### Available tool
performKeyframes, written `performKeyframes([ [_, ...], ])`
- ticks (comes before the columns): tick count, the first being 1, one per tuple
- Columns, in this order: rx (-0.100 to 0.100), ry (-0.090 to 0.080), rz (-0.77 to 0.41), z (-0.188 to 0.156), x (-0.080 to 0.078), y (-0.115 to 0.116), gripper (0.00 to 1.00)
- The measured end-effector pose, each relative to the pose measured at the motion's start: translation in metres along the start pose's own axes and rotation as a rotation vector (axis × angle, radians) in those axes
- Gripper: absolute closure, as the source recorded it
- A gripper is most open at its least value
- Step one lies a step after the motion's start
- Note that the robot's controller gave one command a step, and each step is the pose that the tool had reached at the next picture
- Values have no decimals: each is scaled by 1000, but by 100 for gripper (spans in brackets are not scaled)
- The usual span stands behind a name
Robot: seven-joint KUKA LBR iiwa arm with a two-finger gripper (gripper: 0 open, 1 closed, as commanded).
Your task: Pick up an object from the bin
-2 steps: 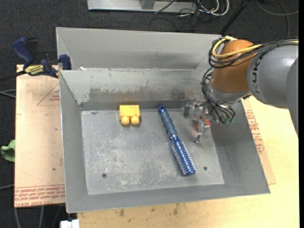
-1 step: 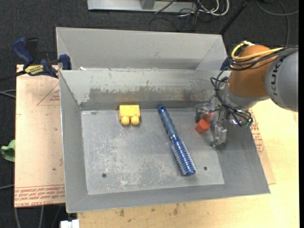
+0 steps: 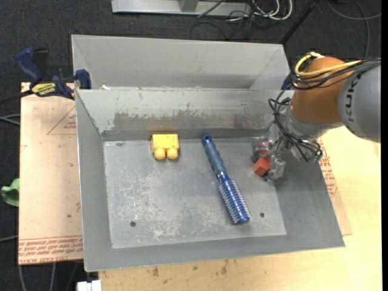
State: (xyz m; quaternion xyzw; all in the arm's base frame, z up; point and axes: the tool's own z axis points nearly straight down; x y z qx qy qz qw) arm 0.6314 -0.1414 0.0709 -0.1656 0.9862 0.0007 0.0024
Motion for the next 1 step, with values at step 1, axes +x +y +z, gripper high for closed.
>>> performKeyframes([
  [1,6,-7,-17,-125,-15,14,100],
])
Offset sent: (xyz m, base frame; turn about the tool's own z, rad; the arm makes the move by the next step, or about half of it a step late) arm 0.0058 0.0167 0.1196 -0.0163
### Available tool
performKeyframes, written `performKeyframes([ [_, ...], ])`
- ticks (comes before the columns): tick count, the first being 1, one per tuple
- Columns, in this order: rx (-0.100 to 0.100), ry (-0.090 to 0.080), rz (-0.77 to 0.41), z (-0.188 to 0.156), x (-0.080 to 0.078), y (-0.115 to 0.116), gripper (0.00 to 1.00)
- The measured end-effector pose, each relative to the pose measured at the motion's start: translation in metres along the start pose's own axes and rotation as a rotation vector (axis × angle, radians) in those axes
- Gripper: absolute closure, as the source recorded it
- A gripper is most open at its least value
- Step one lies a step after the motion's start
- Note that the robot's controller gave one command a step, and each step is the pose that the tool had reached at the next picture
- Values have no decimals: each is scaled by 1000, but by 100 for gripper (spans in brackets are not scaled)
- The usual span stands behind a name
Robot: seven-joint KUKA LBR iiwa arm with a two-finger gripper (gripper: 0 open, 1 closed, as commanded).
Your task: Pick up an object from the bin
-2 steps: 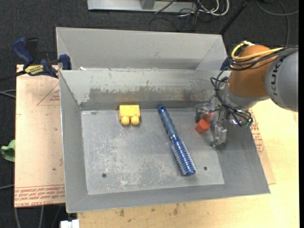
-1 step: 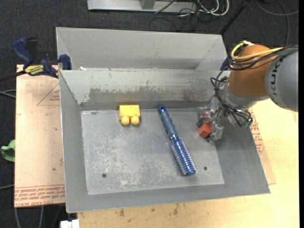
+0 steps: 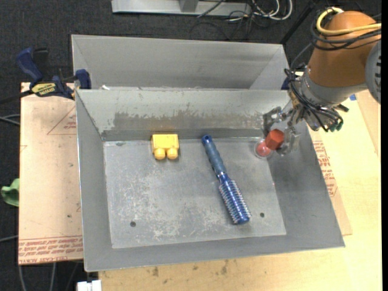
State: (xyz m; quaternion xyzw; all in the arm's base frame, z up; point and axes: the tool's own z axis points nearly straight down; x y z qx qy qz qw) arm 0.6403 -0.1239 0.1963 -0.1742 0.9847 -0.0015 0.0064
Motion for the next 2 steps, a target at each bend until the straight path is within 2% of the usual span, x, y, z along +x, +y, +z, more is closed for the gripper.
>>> performKeyframes([
  [1,-3,2,-298,-73,-17,40,100],
  [2,-10,7,-752,-72,-8,65,100],
])
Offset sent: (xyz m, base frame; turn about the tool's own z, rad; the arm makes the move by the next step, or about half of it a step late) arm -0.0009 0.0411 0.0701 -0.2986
